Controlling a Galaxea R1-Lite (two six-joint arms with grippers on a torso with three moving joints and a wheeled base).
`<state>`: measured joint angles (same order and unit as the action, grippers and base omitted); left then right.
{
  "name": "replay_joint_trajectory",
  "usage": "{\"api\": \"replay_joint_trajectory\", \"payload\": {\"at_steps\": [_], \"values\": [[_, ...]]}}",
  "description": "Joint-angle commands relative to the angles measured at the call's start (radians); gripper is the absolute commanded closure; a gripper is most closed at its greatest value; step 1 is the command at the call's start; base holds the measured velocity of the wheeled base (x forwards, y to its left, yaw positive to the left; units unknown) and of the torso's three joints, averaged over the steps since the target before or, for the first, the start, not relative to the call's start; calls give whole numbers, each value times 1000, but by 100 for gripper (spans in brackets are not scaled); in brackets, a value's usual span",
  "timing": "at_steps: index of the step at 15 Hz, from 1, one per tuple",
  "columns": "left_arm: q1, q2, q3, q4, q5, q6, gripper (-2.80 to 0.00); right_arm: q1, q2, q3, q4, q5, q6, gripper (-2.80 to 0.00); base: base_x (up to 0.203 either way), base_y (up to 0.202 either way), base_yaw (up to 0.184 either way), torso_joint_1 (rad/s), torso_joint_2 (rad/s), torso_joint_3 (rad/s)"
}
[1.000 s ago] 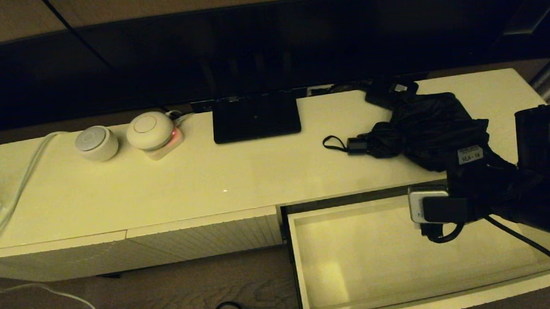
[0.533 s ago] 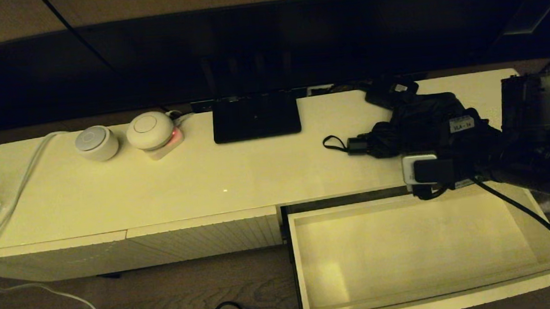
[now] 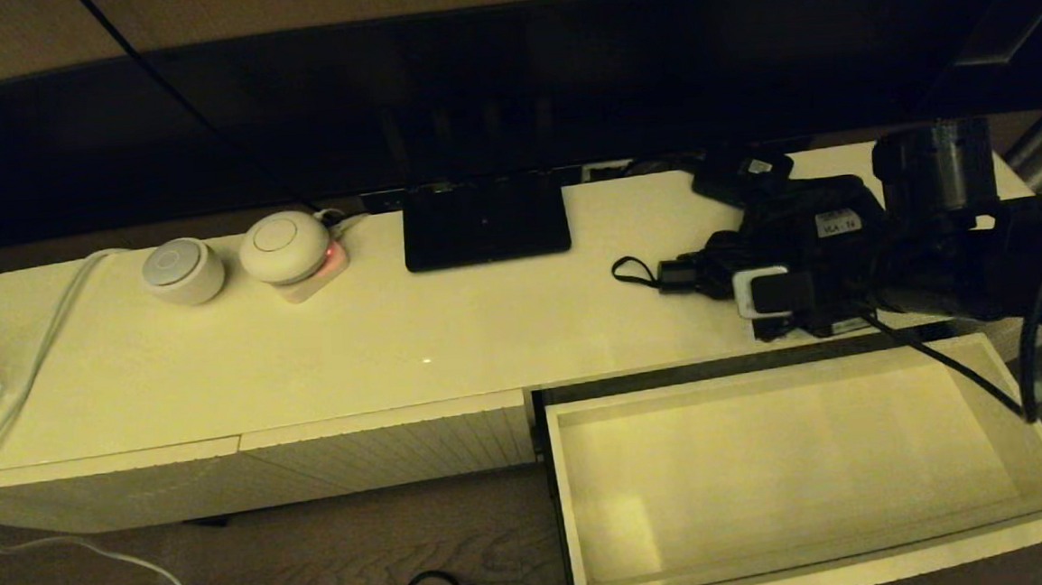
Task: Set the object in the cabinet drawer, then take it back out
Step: Put the umbrella in the drawer
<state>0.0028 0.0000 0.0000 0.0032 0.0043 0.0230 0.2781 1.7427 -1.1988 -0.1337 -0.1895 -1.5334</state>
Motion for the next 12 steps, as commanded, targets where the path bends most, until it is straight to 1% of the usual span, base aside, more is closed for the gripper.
{"api": "replay_joint_trajectory", "payload": {"at_steps": [1, 4, 8, 10, 12], "values": [[0, 0, 3, 0, 0, 0, 0, 0, 63, -92, 16, -6, 0, -280, 0, 0, 0, 0, 0, 0], [0, 0, 3, 0, 0, 0, 0, -5, 84, -224, 153, -33, 9, -280, 0, 0, 0, 0, 0, 0], [0, 0, 3, 0, 0, 0, 0, -15, 113, -364, 367, -60, 126, -280, 0, 0, 0, 0, 0, 0], [0, 0, 3, 0, 0, 0, 0, -16, 125, -392, 420, -83, 157, -280, 0, 0, 0, 0, 0, 0], [0, 0, 3, 0, 0, 0, 0, -16, 127, -386, 424, -85, 169, -280, 0, 0, 0, 0, 0, 0]]}}
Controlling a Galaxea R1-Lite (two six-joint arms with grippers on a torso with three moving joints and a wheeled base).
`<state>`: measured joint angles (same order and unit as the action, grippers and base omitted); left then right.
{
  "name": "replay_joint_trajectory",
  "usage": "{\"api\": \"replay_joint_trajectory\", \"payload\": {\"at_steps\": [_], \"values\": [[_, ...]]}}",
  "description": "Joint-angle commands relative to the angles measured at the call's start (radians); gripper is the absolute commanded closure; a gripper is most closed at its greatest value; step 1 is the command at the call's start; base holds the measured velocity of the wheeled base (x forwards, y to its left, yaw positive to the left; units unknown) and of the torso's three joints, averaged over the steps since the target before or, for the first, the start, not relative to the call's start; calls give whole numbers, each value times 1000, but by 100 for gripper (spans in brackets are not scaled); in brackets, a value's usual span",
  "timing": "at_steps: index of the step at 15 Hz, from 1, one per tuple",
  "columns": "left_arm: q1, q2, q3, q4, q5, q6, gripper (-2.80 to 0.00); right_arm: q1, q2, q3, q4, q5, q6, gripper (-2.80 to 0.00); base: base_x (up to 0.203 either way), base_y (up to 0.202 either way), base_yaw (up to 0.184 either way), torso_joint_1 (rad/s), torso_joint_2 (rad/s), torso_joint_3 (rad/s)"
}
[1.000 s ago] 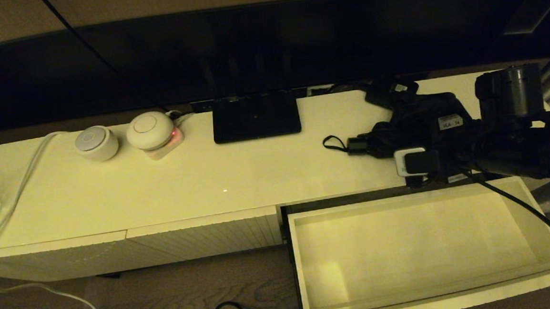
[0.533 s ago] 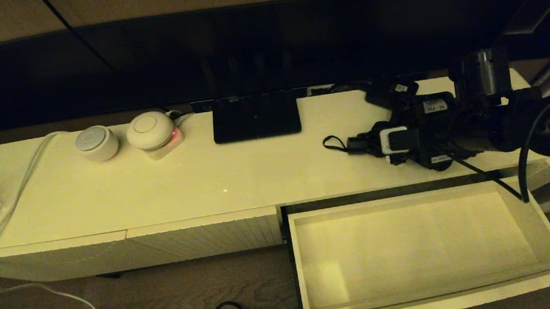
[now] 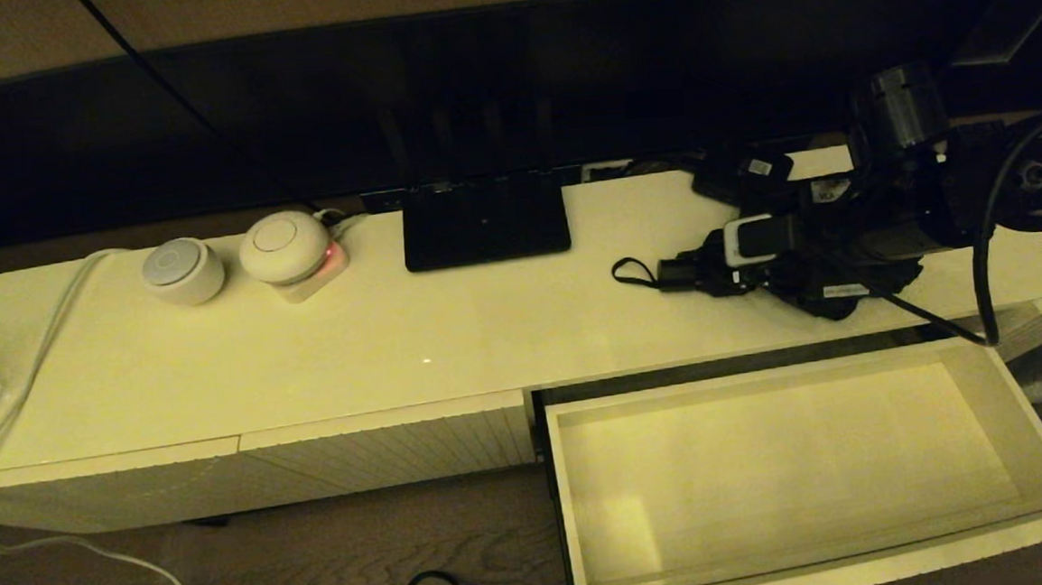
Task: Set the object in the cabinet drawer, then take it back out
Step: Put the umbrella in the drawer
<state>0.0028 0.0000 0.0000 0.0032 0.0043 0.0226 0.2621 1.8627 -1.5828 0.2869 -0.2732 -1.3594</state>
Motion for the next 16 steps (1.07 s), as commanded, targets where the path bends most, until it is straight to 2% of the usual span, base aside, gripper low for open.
{"api": "replay_joint_trajectory", "payload": {"at_steps": [1, 4, 5, 6, 8, 12, 16], "values": [[0, 0, 3, 0, 0, 0, 0, 0, 7, -2, 15, -3, -4, -280, 0, 0, 0, 0, 0, 0], [0, 0, 3, 0, 0, 0, 0, 2, 2, -1, 59, -63, -3, -280, 0, 0, 0, 0, 0, 0], [0, 0, 3, 0, 0, 0, 0, 2, -4, 5, 61, -68, -3, -168, 0, 0, 0, 0, 0, 0], [0, 0, 3, 0, 0, 0, 0, 2, -2, 7, 66, -69, -3, 0, 0, 0, 0, 0, 0, 0], [0, 0, 3, 0, 0, 0, 0, 2, -2, 22, 67, -69, 0, 0, 0, 0, 0, 0, 0, 0], [0, 0, 3, 0, 0, 0, 0, 2, -3, 83, 68, -67, 85, 0, 0, 0, 0, 0, 0, 0], [0, 0, 3, 0, 0, 0, 0, 11, -38, 110, 61, -67, 87, 0, 0, 0, 0, 0, 0, 0]]}}
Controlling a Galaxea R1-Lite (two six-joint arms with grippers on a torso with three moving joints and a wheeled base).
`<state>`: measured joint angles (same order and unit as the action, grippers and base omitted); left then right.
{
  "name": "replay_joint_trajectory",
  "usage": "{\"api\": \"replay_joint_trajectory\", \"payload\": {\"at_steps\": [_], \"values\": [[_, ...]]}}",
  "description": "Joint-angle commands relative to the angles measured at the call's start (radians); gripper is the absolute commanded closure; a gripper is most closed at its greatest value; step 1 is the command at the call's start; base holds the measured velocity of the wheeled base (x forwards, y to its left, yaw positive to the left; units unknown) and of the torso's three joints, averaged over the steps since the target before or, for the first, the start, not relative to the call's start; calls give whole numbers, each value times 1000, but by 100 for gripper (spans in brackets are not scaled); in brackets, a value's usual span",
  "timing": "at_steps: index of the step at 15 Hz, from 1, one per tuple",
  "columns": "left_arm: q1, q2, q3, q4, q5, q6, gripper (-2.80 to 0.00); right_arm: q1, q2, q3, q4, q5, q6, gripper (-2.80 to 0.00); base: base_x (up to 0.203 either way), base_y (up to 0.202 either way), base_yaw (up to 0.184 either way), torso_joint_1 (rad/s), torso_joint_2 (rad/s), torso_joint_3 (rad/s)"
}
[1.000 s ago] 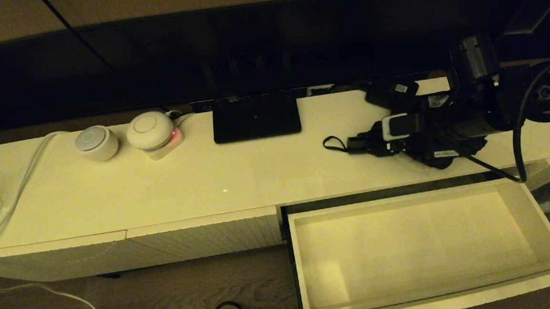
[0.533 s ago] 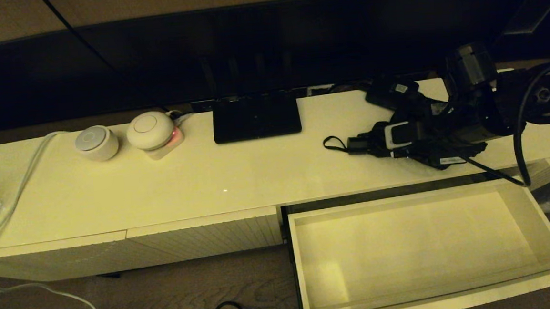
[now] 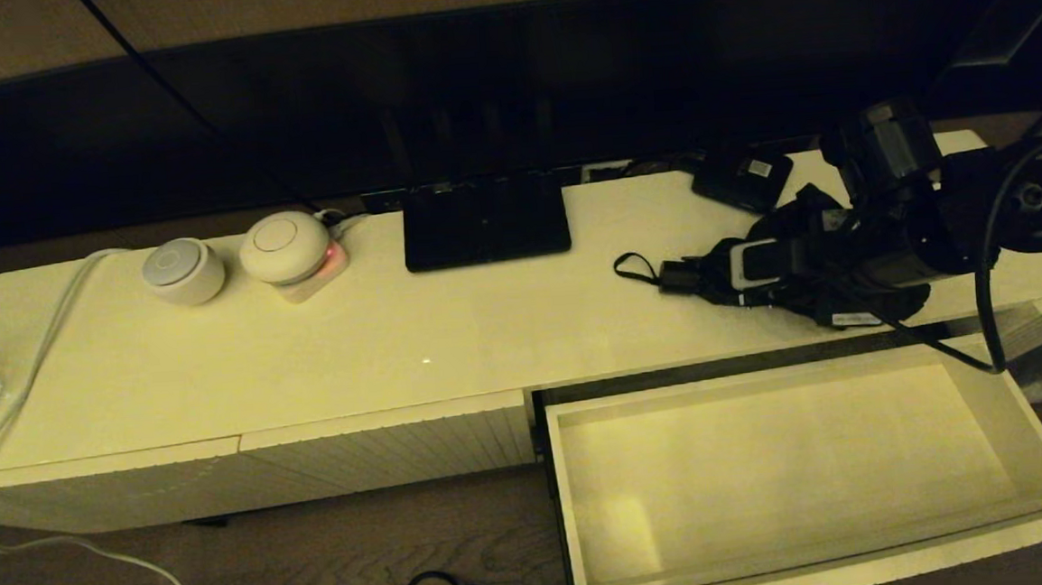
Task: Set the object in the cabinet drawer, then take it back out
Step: Put the umbrella in the drawer
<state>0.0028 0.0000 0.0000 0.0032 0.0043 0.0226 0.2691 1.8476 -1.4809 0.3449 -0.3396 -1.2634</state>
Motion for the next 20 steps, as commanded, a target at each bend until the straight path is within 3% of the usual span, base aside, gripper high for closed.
{"api": "replay_joint_trajectory", "payload": {"at_steps": [1, 7, 9, 14, 17, 20], "values": [[0, 0, 3, 0, 0, 0, 0, 6, -45, 17, 0, -1, -11, 0, 0, 0, 0, 0, 0, 0], [0, 0, 3, 0, 0, 0, 0, 30, -263, 104, 21, 5, -64, 0, 0, 0, 0, 0, 0, 0], [0, 0, 3, 0, 0, 0, 0, 41, -353, 155, 87, 10, -64, 0, 0, 0, 0, 0, 0, 0], [0, 0, 3, 0, 0, 0, 0, 67, -545, 418, 182, 82, -57, 0, 0, 0, 0, 0, 0, 0], [0, 0, 3, 0, 0, 0, 0, 68, -552, 541, 168, 119, 20, 0, 0, 0, 0, 0, 0, 0], [0, 0, 3, 0, 0, 0, 0, 40, -499, 657, 48, 165, 35, 0, 0, 0, 0, 0, 0, 0]]}}
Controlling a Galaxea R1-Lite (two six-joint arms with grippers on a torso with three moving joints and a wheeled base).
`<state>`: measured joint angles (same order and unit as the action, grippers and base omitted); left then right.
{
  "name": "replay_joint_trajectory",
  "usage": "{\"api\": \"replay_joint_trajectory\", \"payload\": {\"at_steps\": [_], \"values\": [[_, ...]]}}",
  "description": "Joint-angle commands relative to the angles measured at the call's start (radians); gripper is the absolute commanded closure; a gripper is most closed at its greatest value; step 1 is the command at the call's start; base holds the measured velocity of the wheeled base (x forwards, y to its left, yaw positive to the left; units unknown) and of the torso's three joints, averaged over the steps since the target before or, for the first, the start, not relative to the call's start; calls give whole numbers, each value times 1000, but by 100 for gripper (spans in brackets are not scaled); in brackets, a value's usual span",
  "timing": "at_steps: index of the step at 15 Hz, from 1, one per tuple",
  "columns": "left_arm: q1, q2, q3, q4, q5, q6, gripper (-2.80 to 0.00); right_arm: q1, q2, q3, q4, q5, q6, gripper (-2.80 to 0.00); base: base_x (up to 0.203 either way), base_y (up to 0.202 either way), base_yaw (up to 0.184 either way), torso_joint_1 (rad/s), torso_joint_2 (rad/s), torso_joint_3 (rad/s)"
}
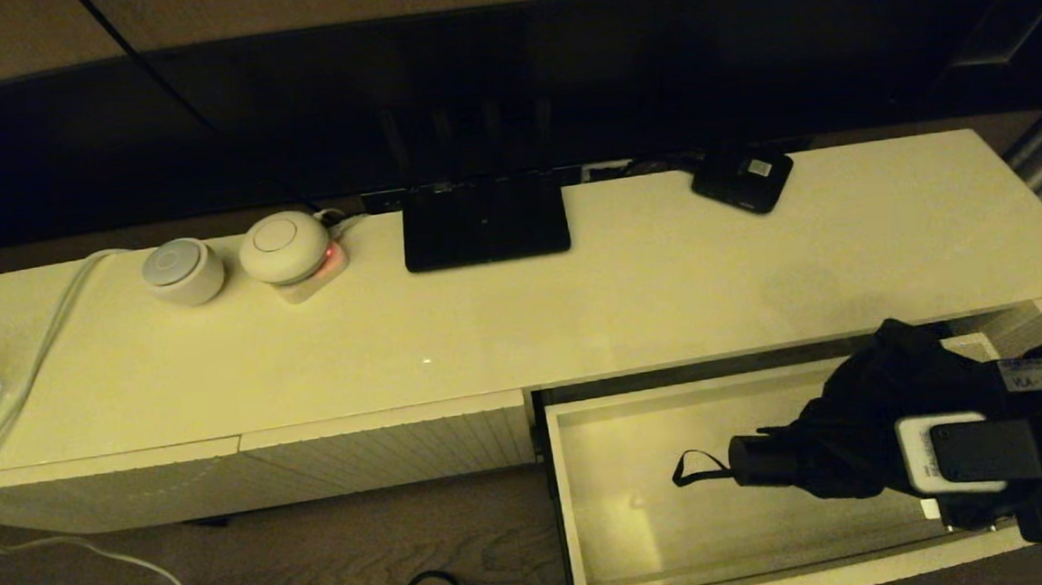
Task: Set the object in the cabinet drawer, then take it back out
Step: Put the umbrella in the drawer
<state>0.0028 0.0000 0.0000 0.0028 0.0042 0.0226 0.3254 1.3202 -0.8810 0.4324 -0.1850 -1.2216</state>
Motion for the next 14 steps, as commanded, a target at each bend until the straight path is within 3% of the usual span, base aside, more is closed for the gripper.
{"api": "replay_joint_trajectory", "payload": {"at_steps": [1, 4, 8, 12, 14], "values": [[0, 0, 3, 0, 0, 0, 0, -36, 61, 94, -88, 28, -7, 0, 0, 0, 0, 0, 0, 0], [0, 0, 3, 0, 0, 0, 0, -77, 159, 175, -241, 56, -10, 0, 0, 0, 0, 0, 0, 0], [0, 0, 3, 0, 0, 0, 0, -144, 290, 184, -388, 79, -21, 0, 0, 0, 0, 0, 0, 0], [0, 0, 3, 0, 0, 0, 0, -206, 314, 190, -402, 93, -151, 0, 0, 0, 0, 0, 0, 0], [0, 0, 3, 0, 0, 0, 0, -223, 323, 208, -397, 86, -153, 0, 0, 0, 0, 0, 0, 0]]}}
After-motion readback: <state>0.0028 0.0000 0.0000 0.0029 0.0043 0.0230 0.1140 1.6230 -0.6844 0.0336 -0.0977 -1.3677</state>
